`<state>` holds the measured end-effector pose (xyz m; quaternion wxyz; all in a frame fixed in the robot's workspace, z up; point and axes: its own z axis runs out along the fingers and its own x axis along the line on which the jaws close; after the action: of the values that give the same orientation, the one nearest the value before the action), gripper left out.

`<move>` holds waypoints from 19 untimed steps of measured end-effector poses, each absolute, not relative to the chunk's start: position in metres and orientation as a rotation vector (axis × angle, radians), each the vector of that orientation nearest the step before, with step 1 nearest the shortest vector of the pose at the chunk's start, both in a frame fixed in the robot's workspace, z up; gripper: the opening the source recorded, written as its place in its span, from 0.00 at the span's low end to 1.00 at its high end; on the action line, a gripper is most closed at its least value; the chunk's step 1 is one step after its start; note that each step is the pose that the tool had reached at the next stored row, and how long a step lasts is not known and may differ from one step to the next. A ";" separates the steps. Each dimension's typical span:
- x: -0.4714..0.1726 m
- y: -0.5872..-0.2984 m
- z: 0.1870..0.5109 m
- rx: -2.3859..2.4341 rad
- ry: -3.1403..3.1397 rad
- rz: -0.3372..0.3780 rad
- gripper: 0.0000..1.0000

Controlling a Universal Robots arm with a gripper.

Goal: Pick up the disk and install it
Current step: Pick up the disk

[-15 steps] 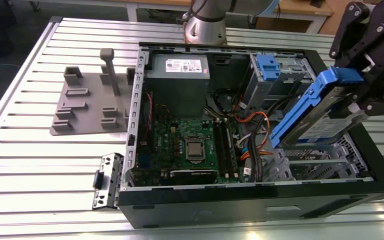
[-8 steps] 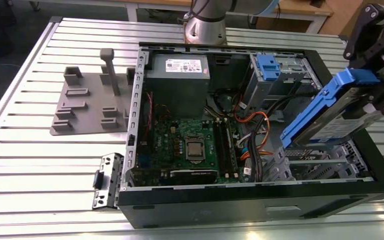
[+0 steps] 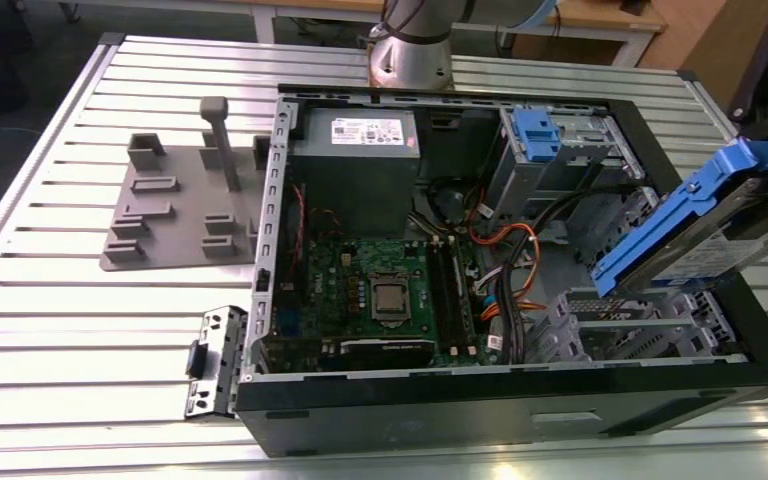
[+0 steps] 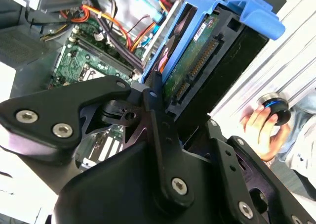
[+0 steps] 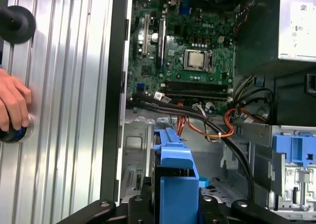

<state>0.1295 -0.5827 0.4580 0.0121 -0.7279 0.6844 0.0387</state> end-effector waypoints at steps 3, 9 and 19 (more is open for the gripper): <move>0.133 -0.584 0.458 -2.269 2.135 0.121 0.36; 0.133 -0.585 0.458 -2.268 2.136 0.121 0.36; 0.133 -0.587 0.455 -2.155 2.244 0.119 0.36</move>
<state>0.1329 -0.5871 0.4553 0.0140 -0.6921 0.7207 0.0381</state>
